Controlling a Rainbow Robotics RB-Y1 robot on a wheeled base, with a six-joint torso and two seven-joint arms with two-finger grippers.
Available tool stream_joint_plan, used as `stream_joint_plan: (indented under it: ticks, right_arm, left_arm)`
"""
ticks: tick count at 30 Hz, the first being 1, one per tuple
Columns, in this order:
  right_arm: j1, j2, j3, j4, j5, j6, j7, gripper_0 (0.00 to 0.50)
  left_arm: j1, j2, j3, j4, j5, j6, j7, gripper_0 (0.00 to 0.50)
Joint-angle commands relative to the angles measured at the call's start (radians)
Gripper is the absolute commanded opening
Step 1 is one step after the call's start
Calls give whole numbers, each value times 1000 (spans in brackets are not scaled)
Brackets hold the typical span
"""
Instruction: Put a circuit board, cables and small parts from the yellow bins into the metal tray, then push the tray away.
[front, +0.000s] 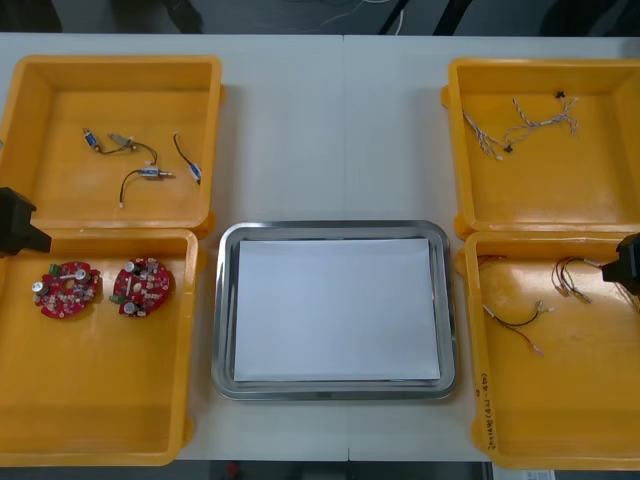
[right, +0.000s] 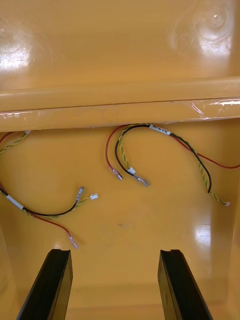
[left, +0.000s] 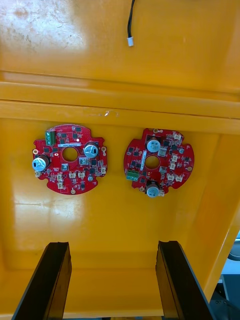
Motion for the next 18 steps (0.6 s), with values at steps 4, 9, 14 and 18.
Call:
stream_joint_plan:
  ticks: [4, 9, 14, 18]
  right_arm:
    - [13, -38, -33, -9, -8, 3, 6, 500]
    - [13, -38, -33, -9, -8, 3, 6, 500]
    - [13, -38, -33, -9, -8, 3, 6, 500]
    - [13, -38, -33, -9, -8, 3, 6, 500]
  left_arm:
    - [12, 48, 30, -26, 6, 6, -63, 500]
    - [12, 48, 30, -26, 6, 6, -63, 500]
    - [12, 48, 30, -26, 6, 6, -63, 500]
    - [12, 48, 30, -26, 6, 6, -63, 500]
